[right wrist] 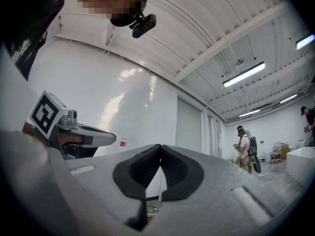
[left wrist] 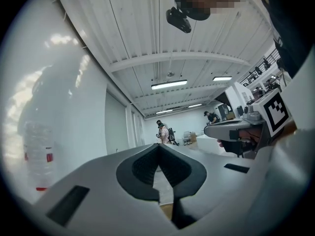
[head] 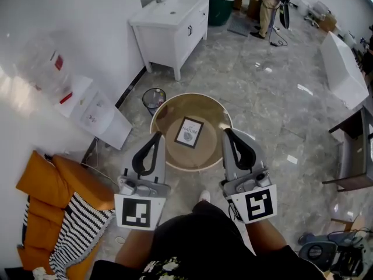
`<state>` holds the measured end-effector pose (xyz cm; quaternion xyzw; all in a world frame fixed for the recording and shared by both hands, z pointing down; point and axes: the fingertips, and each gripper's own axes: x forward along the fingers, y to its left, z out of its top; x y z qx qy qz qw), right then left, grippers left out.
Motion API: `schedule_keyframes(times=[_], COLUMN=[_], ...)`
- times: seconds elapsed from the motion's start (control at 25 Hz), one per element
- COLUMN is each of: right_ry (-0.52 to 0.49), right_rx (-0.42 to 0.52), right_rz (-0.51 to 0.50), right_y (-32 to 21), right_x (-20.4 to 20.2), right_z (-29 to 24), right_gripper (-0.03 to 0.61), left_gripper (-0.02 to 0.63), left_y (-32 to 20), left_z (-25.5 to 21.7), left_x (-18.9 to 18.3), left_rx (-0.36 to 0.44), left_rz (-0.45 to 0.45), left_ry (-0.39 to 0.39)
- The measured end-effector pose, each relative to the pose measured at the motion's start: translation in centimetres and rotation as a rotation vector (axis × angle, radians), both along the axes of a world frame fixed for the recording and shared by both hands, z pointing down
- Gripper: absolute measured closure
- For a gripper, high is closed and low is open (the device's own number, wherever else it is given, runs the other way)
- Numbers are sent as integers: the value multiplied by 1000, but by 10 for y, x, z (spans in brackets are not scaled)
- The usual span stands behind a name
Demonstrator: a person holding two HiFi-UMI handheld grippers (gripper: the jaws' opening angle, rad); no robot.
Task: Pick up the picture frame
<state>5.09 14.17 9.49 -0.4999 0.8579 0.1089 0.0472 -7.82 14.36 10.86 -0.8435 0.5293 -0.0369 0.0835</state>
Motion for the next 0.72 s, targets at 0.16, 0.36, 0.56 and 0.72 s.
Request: schedule_keyframes(times=[0.16, 0.36, 0.56, 0.72], right_ry=[6, -6, -17, -14], right_rx=[10, 11, -9, -48], right_rz=[-15, -53, -86, -102], right_y=[-22, -46, -59, -71], right_x=[20, 38, 47, 41], right_z=[0, 1, 18, 40], right_gripper=[581, 581, 581, 581], left_gripper=[607, 607, 607, 607], left_y=[-17, -31, -31, -35], left_z=[-1, 1, 16, 34], left_x=[13, 28, 35, 29], left_rx=[-1, -5, -35, -74], left_rz=[-42, -88, -135, -158], left_ry=[-8, -21, -51, -55])
